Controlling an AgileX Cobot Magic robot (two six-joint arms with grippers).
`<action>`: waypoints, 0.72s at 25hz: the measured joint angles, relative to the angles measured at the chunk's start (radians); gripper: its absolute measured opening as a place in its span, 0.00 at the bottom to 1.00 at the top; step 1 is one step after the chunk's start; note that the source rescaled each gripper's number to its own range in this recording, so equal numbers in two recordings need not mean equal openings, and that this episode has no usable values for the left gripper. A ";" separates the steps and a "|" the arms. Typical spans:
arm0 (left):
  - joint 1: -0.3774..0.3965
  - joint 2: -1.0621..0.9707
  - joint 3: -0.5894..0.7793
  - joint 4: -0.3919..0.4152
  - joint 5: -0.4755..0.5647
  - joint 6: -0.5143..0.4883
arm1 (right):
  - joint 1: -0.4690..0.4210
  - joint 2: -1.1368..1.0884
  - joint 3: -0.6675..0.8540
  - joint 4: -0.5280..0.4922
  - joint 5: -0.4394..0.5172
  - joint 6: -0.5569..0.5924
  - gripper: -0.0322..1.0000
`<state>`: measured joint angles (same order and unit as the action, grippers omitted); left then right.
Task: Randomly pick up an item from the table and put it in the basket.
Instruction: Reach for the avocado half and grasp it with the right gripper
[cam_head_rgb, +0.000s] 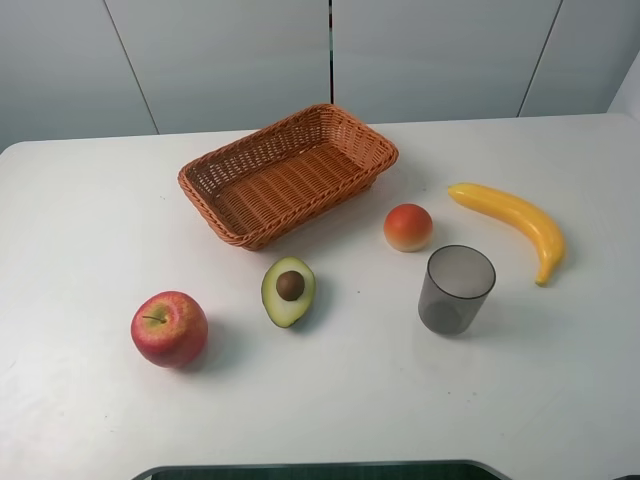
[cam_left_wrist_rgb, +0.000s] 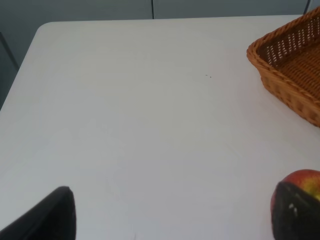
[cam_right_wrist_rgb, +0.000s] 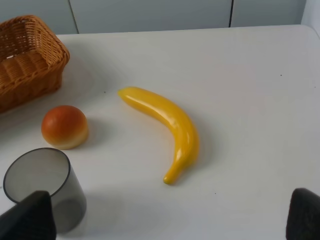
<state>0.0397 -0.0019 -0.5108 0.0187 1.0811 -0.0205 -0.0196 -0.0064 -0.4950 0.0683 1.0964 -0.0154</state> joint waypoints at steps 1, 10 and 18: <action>0.000 0.000 0.000 0.000 0.000 0.000 | 0.000 0.000 0.000 0.000 0.000 0.000 1.00; 0.000 0.000 0.000 0.000 0.000 0.000 | 0.000 0.000 0.000 0.000 0.000 0.000 1.00; 0.000 0.000 0.000 0.000 0.000 0.000 | 0.000 0.000 0.000 0.000 0.000 0.000 1.00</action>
<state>0.0397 -0.0019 -0.5108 0.0187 1.0811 -0.0205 -0.0196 -0.0064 -0.4950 0.0683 1.0964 -0.0154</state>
